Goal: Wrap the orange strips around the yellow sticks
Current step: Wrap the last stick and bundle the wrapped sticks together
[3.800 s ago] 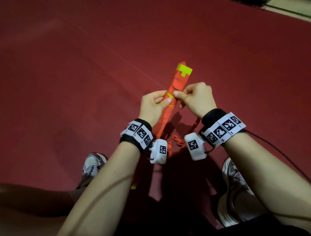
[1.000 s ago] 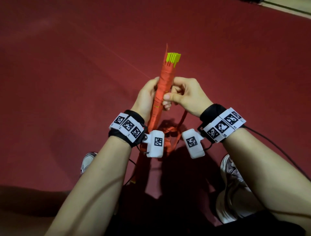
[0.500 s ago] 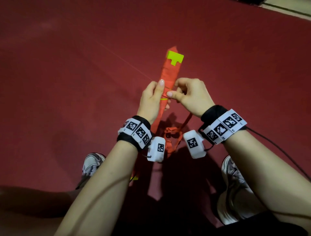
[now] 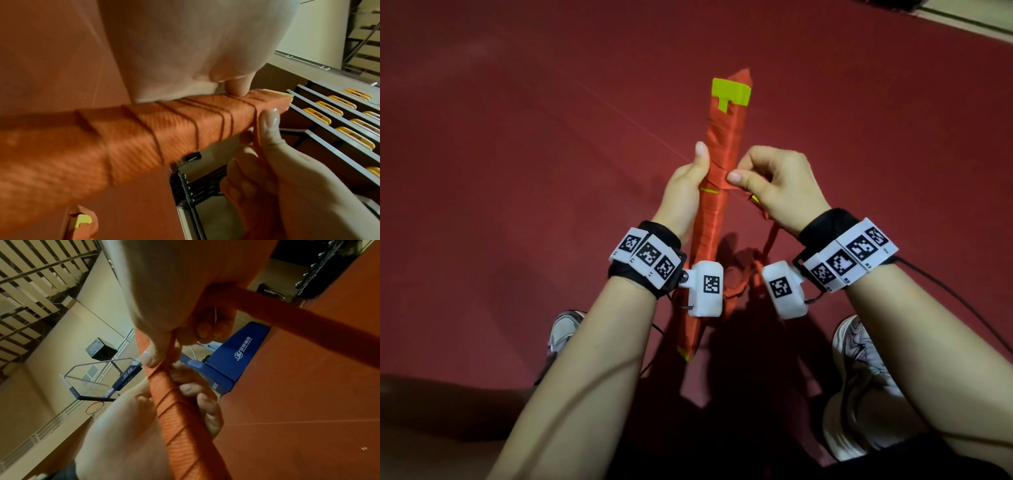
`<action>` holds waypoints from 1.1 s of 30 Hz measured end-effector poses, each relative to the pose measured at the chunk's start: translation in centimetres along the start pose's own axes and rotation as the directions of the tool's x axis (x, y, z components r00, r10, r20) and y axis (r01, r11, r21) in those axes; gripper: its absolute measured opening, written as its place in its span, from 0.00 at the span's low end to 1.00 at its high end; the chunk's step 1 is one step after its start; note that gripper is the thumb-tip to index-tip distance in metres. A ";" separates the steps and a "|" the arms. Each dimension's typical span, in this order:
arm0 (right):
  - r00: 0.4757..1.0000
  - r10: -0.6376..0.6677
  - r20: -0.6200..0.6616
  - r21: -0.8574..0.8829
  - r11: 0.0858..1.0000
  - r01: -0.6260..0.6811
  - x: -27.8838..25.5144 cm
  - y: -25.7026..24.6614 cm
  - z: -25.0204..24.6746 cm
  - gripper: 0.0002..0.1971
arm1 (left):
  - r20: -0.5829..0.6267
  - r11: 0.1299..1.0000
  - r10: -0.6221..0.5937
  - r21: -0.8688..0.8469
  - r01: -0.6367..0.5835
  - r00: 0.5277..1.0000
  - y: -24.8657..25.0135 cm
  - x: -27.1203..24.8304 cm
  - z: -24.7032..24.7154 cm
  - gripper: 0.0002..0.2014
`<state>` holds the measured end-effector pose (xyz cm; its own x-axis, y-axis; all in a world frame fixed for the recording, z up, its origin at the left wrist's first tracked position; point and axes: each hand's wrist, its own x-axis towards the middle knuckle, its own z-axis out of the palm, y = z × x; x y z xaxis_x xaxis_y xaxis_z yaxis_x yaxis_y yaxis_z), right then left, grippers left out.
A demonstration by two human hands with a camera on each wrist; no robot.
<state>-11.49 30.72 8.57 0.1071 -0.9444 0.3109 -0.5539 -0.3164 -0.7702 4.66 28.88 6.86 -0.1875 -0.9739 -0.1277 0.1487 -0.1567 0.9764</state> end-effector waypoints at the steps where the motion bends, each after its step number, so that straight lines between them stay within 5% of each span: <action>1: 1.000 -0.017 -0.003 0.002 1.000 0.017 -0.1 -0.1 0.1 0.13 | -0.008 1.000 -0.014 -0.023 0.013 1.000 0.1 0.0 0.2 0.27; 8: 0.997 -0.052 0.065 0.005 0.999 0.052 -0.6 -1.5 1.3 0.07 | 0.109 0.997 -0.068 -0.018 0.070 0.992 0.3 0.0 0.2 0.37; 12: 1.000 -0.028 0.006 0.025 0.999 0.028 -0.4 -1.5 1.9 0.18 | 0.190 0.991 -0.048 -0.111 0.070 0.981 0.3 -0.3 0.6 0.43; 16: 0.987 -0.020 -0.161 -0.075 0.997 0.008 -0.2 -0.8 2.2 0.21 | 0.045 0.993 0.084 -0.093 -0.079 0.995 -0.6 -0.4 1.1 0.46; 20: 0.995 -0.031 -0.093 -0.121 0.992 0.019 -0.3 -0.4 1.8 0.12 | -0.080 0.971 0.204 0.148 -0.190 0.976 -1.2 -0.4 0.9 0.27; 24: 1.000 0.003 -0.012 -0.074 0.997 -0.004 -0.3 -0.7 1.3 0.06 | -0.089 0.970 0.227 0.114 -0.216 0.970 -0.8 -0.2 -0.5 0.12; 33: 0.996 0.022 0.081 -0.134 0.991 -0.010 1.2 -1.6 -1.8 0.05 | -0.043 0.985 0.166 0.053 -0.164 0.985 1.1 -0.9 -0.3 0.19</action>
<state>-11.97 30.28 11.14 0.1619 -0.9551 0.2480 -0.6605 -0.2916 -0.6919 5.32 29.47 8.03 -0.1179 -0.9926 0.0291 0.1260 0.0141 0.9919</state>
